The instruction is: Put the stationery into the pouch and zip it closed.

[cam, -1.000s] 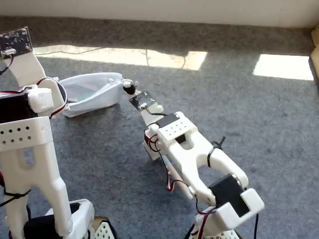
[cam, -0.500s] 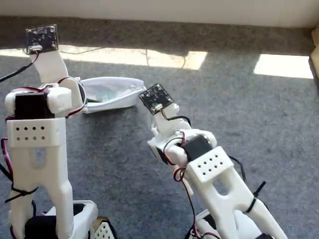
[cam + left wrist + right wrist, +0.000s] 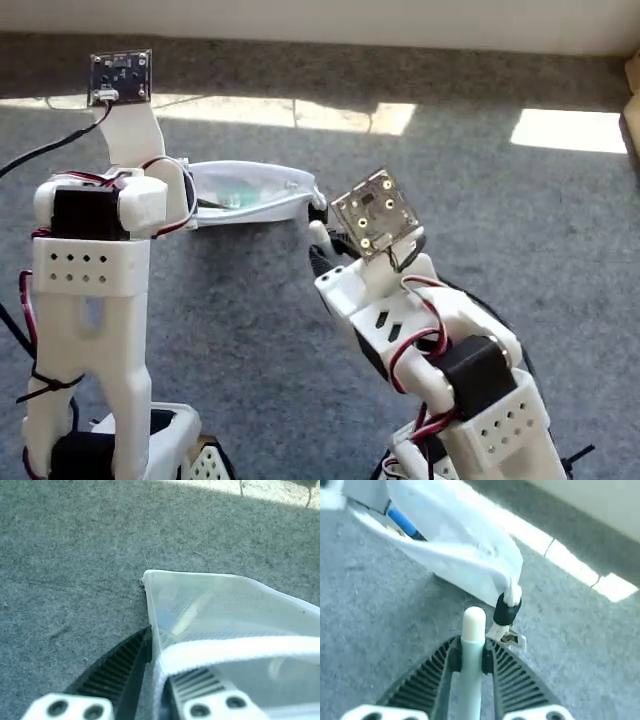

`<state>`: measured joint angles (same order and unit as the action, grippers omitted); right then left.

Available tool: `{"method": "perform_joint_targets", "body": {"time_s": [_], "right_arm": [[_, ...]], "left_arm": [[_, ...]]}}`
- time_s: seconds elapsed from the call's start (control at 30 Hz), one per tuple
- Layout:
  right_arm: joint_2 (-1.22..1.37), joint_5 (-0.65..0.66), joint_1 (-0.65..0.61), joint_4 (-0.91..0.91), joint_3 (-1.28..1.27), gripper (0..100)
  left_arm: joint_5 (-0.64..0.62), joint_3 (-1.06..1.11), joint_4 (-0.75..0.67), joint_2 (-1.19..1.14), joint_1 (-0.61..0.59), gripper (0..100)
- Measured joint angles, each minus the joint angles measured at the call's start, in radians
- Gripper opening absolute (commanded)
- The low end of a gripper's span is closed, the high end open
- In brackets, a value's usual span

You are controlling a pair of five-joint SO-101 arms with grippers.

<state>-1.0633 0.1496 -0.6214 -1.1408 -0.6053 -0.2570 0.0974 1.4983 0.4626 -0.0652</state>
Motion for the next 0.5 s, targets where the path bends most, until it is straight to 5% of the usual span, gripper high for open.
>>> {"method": "perform_joint_targets", "body": {"time_s": [0.5], "right_arm": [[-0.005, 0.000, -0.155, 0.637, 0.038, 0.5]], "left_arm": [[0.000, 0.000, 0.000, 0.000, 0.000, 1]]}}
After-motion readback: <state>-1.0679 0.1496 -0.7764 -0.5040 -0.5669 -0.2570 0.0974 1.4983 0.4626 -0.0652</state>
